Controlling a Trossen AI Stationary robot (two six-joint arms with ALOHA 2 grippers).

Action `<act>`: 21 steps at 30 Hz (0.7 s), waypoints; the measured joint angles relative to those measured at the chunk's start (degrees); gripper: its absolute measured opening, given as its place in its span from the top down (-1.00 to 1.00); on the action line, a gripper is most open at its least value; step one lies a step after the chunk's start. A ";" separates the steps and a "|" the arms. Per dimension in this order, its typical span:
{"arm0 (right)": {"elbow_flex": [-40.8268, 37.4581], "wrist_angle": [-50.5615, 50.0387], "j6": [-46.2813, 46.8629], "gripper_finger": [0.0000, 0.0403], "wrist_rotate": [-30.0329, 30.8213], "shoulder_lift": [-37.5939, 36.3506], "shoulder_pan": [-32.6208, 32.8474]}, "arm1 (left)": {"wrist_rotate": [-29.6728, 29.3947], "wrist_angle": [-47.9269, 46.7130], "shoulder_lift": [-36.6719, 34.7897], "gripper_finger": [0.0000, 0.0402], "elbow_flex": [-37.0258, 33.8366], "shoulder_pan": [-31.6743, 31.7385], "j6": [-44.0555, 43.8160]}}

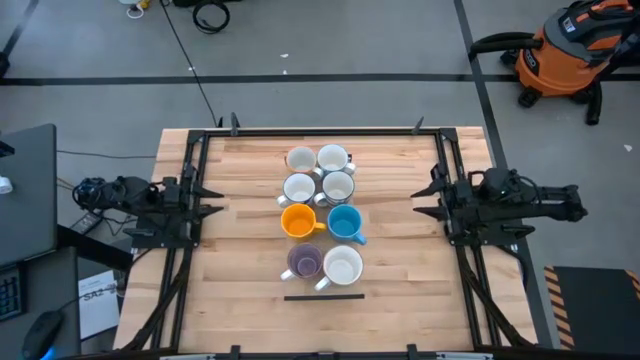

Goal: Place coffee mugs
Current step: Return to Home Position

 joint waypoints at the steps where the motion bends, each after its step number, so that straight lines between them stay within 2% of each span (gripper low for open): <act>1: -0.96 0.25 0.23 0.18 0.35 -0.68 0.00 | -0.38 0.20 -0.80 0.26 -0.65 0.00 0.23; 7: -5.55 2.93 0.49 0.18 1.00 -4.98 -0.02 | -4.83 1.87 -0.84 0.26 -3.49 -0.02 1.19; 12: -8.17 4.45 0.36 0.18 1.11 -8.14 -0.56 | -5.90 6.10 -0.79 0.26 -6.71 -0.02 2.88; 21: -11.04 7.40 0.36 0.18 1.15 -8.16 -2.10 | -7.41 14.70 -0.77 0.26 -13.54 0.05 5.62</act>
